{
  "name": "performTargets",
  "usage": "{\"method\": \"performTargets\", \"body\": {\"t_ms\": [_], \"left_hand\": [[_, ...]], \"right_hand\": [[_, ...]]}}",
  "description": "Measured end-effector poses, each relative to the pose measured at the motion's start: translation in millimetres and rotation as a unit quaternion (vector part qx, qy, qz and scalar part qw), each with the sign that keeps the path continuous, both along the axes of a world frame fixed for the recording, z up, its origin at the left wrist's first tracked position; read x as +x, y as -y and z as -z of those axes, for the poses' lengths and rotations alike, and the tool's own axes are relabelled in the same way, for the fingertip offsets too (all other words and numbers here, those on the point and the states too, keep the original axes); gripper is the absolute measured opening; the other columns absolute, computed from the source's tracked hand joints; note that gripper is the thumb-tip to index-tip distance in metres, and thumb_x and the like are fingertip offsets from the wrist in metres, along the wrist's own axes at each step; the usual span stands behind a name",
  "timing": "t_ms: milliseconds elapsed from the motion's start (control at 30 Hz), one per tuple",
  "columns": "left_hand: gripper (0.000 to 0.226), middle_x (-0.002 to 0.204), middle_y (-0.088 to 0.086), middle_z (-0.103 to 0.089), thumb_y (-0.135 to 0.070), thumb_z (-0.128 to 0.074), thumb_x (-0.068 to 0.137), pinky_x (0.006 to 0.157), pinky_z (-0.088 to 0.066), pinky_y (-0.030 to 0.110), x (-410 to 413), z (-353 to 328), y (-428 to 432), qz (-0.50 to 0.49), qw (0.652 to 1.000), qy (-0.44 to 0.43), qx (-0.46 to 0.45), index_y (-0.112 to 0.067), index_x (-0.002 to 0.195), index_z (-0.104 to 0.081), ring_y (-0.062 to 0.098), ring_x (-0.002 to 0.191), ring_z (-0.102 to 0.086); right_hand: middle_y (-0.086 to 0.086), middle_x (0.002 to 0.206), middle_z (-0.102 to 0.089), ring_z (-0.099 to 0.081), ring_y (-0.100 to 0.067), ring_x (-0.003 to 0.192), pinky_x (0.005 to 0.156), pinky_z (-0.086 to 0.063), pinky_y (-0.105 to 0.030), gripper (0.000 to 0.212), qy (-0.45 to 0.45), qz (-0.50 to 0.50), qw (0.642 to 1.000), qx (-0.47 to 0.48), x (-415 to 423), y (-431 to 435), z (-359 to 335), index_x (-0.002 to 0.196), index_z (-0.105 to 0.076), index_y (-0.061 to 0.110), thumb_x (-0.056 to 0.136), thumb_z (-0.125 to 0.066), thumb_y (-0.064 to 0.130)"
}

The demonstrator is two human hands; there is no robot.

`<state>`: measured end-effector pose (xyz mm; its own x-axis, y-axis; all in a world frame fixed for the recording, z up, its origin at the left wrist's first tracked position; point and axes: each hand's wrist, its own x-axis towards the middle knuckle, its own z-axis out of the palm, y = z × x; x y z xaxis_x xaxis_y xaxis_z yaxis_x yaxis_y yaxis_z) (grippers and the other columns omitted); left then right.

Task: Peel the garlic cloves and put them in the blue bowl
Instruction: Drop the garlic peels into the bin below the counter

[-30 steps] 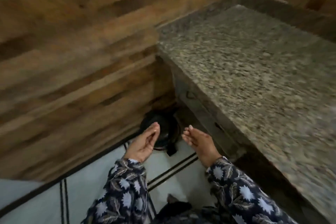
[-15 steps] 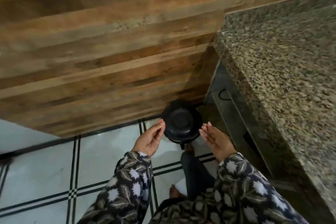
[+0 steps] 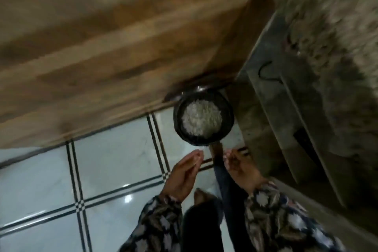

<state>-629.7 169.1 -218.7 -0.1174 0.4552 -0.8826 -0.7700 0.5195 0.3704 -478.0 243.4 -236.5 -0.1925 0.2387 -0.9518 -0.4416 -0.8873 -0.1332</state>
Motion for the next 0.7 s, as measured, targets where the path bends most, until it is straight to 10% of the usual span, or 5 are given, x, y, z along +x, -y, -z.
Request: {"method": "performTargets", "body": {"t_ms": [100, 200, 400, 533, 700], "left_hand": [[0.03, 0.131, 0.016, -0.053, 0.002, -0.039, 0.096, 0.091, -0.046, 0.023, 3, 70, -37, 0.019, 0.998, -0.061, -0.011, -0.004, 0.123, -0.05, 0.013, 0.097, -0.06], [0.032, 0.134, 0.014, -0.052, 0.004, -0.044, 0.094, 0.091, -0.049, 0.024, -2, 130, -78, 0.022, 0.991, -0.129, 0.016, -0.002, 0.123, -0.055, 0.014, 0.109, -0.058], [0.041, 0.116, -0.007, -0.066, 0.008, -0.038, 0.092, 0.098, -0.046, 0.026, 11, 189, -128, 0.135, 0.932, -0.329, 0.07, -0.011, 0.123, -0.059, 0.003, 0.106, -0.059], [0.038, 0.148, 0.003, -0.037, -0.021, -0.04, 0.098, 0.115, -0.017, 0.033, 14, 240, -115, 0.36, 0.816, -0.439, 0.113, -0.024, 0.136, -0.046, 0.022, 0.139, -0.028], [0.045, 0.143, 0.008, -0.045, -0.02, -0.044, 0.098, 0.106, -0.036, 0.038, -18, 254, -126, 0.201, 0.895, -0.394, -0.061, -0.024, 0.142, -0.038, 0.026, 0.127, -0.045]], "right_hand": [[-0.017, 0.09, -0.07, -0.069, -0.019, 0.084, 0.07, -0.054, -0.021, 0.033, 0.006, 0.028, 0.999, -0.024, -15, -22, 64, 0.084, -0.072, -0.003, 0.057, -0.086, 0.01], [-0.014, 0.144, -0.038, -0.034, -0.028, 0.134, 0.099, -0.034, -0.041, 0.042, -0.003, -0.01, 1.0, -0.012, -38, -53, 128, 0.137, -0.039, 0.007, 0.098, -0.038, 0.024], [-0.012, 0.147, -0.032, -0.024, -0.026, 0.139, 0.107, -0.021, -0.046, 0.055, -0.05, -0.031, 0.998, -0.026, -71, -100, 198, 0.143, -0.029, 0.013, 0.098, -0.024, 0.044], [-0.012, 0.144, -0.037, -0.03, -0.025, 0.136, 0.101, -0.03, -0.037, 0.057, -0.109, -0.02, 0.994, -0.001, -75, -108, 198, 0.142, -0.032, 0.012, 0.098, -0.02, 0.046], [0.002, 0.141, -0.043, -0.037, -0.017, 0.129, 0.103, -0.026, -0.038, 0.049, 0.018, -0.135, 0.986, 0.098, -63, -109, 185, 0.132, -0.047, 0.021, 0.097, -0.023, 0.047]]}}
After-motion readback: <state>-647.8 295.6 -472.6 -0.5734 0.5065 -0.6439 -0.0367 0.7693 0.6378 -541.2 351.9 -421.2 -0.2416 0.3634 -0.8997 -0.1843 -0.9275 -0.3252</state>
